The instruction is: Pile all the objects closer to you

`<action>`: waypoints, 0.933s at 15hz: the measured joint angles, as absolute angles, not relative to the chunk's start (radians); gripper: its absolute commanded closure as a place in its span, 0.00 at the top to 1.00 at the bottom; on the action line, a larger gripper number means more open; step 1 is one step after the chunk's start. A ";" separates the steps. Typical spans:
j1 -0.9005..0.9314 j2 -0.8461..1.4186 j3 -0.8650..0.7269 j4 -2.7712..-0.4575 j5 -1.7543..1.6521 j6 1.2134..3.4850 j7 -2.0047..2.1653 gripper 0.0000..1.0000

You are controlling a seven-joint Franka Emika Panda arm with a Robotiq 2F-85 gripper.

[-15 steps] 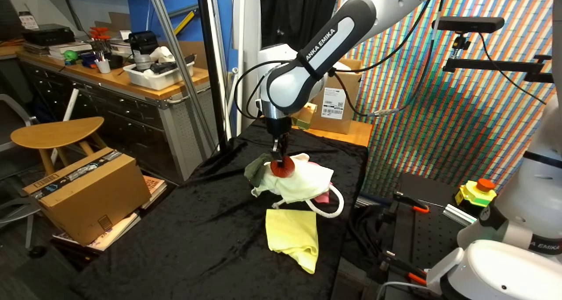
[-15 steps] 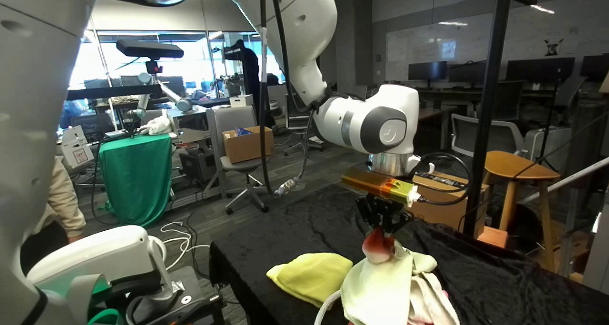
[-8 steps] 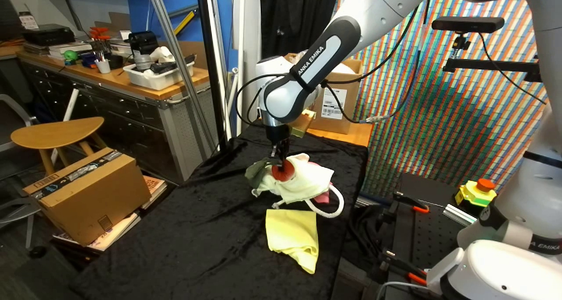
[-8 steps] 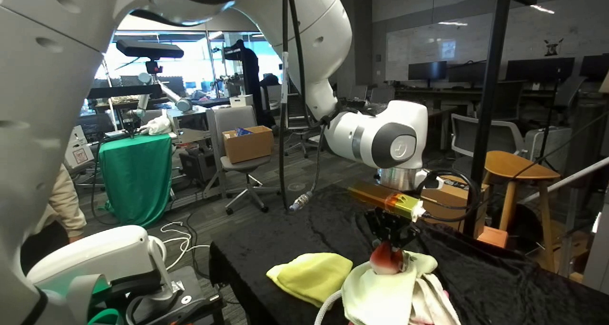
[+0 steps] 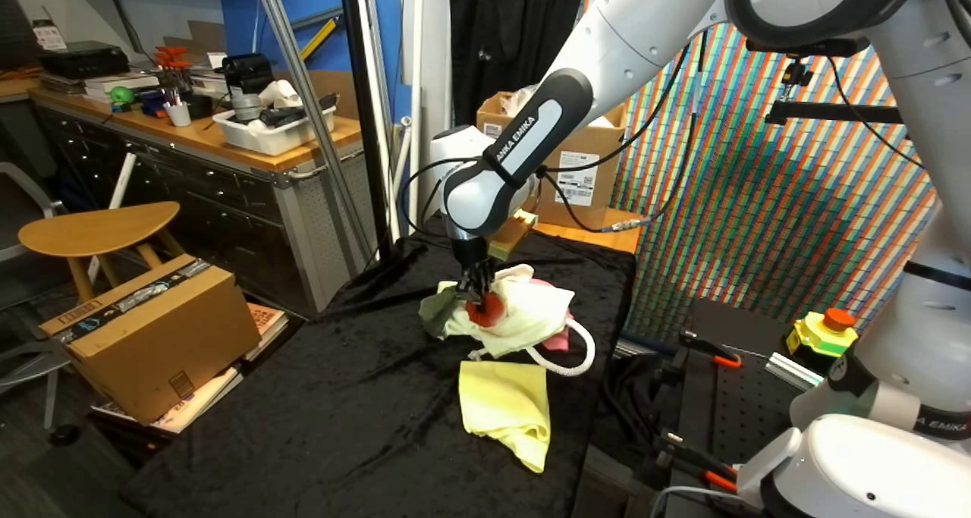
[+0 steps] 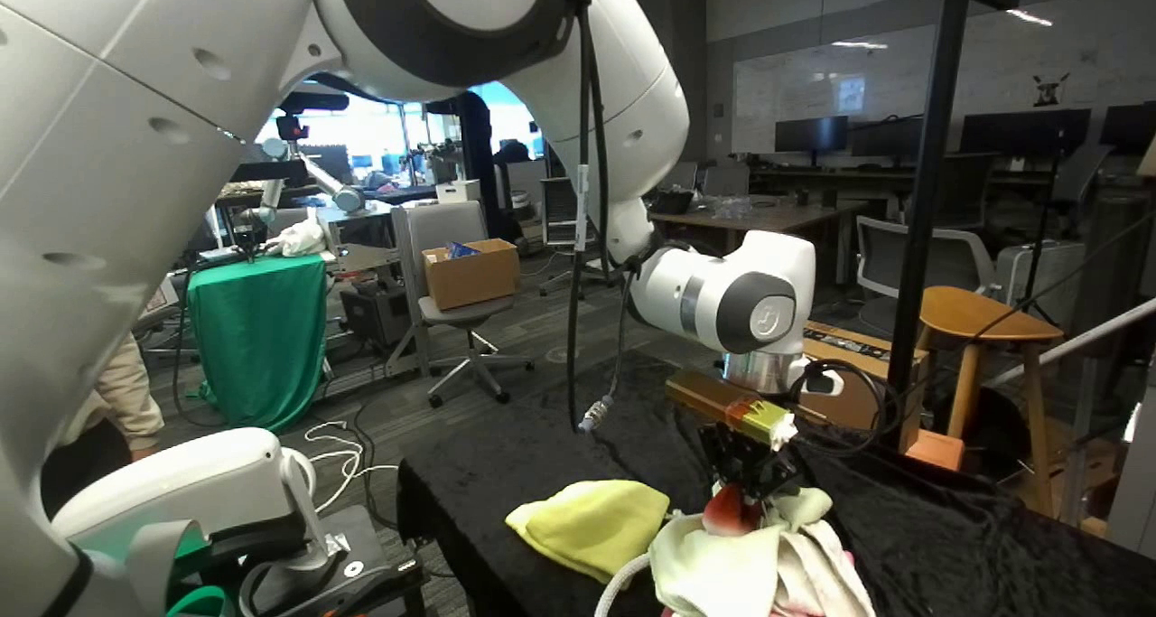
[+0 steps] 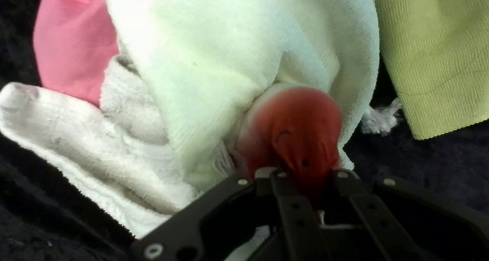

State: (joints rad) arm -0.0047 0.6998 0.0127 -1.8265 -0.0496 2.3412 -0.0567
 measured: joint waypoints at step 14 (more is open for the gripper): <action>0.007 0.723 0.000 -1.791 -0.048 2.320 0.010 1.00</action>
State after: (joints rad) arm 0.0074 0.7234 0.0004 -1.7914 -0.0485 2.3199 0.0102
